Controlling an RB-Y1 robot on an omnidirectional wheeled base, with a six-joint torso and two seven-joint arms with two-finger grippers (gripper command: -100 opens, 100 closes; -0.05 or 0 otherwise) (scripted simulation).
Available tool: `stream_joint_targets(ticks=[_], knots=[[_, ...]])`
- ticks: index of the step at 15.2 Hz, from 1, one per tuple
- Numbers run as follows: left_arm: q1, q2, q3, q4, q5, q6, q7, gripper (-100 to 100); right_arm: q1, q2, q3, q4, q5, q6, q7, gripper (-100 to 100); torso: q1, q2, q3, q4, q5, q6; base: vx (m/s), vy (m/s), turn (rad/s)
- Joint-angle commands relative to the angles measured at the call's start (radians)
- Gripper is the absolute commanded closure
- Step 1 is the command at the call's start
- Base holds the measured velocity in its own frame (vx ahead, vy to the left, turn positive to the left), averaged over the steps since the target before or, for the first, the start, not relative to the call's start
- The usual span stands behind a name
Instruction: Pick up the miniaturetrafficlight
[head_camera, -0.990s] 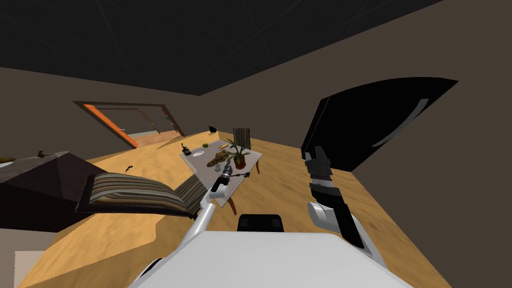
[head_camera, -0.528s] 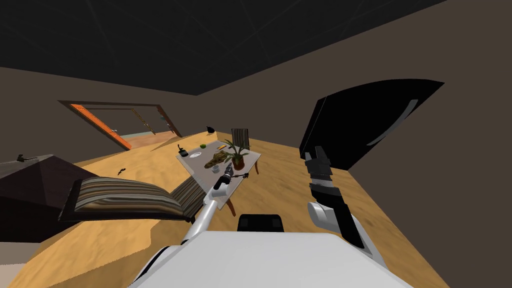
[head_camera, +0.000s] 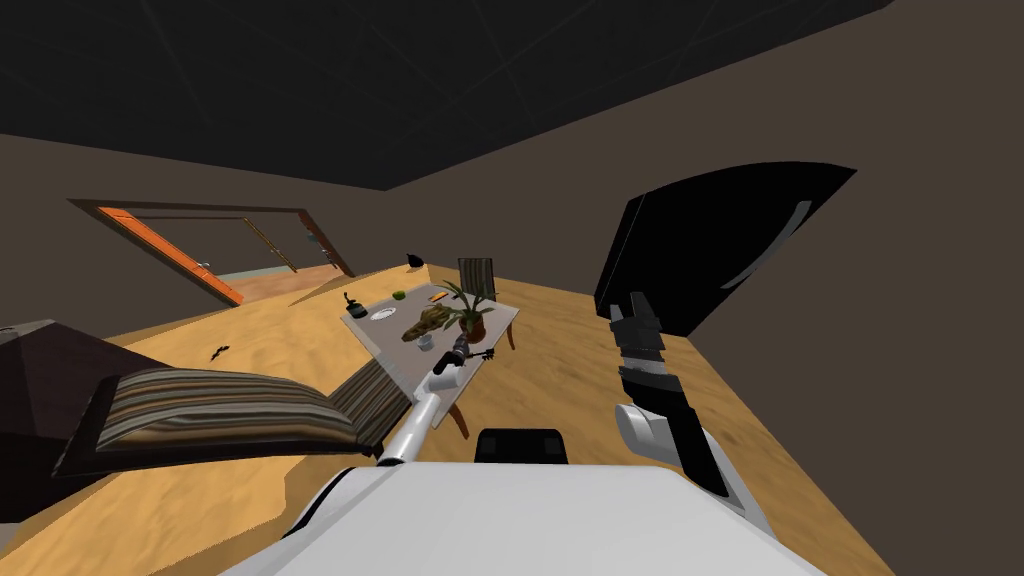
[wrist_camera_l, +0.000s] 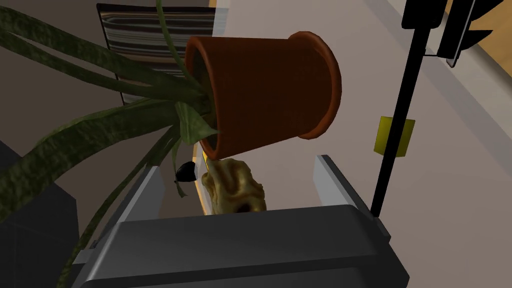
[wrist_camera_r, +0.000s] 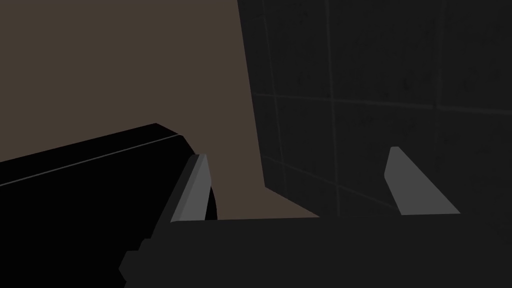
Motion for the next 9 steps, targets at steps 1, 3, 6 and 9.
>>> stream_joint_targets(ticks=[1, 3, 6, 9], knots=[[-0.011, 0.005, -0.001, 0.028, 0.005, 0.002, 0.002, -100, 0.0, 0.0, 0.0, 0.0, 0.0, 0.0, 0.0, 0, 0.0, 0.0, 0.0, 0.0, 0.0, 0.0, 0.013, 0.0, 0.015], [-0.039, 0.004, 0.002, 0.077, 0.011, 0.023, -0.001, -100, 0.0, 0.0, 0.0, 0.0, 0.0, 0.0, 0.0, 0, 0.0, 0.001, 0.001, 0.0, 0.0, 0.0, 0.02, 0.002, -0.044], [-0.064, 0.002, 0.005, 0.12, 0.018, 0.043, -0.003, -100, 0.0, 0.0, 0.0, 0.0, 0.0, 0.0, 0.0, 0, 0.0, 0.001, 0.001, 0.0, 0.0, 0.0, 0.017, 0.001, -0.031], [-0.088, 0.0, 0.008, 0.189, 0.025, 0.061, -0.005, -100, 0.0, 0.0, 0.0, 0.0, 0.0, 0.0, 0.0, 0, 0.0, 0.0, 0.0, 0.0, 0.0, 0.0, 0.036, 0.006, -0.059]])
